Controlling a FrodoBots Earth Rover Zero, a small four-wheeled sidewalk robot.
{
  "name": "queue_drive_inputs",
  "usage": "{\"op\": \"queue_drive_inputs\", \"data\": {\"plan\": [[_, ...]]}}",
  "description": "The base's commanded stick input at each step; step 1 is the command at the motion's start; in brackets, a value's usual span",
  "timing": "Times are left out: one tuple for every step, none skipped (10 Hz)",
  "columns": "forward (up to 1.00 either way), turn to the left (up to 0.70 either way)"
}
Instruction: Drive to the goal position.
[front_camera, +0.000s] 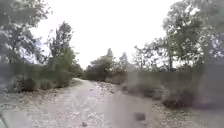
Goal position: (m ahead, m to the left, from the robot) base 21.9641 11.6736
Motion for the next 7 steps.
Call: {"op": "queue_drive_inputs", "data": {"plan": [[0.45,0.0],[0.45,0.0],[0.45,0.0],[0.45,0.0],[0.45,0.0],[0.45,0.0],[0.45,0.0]]}}
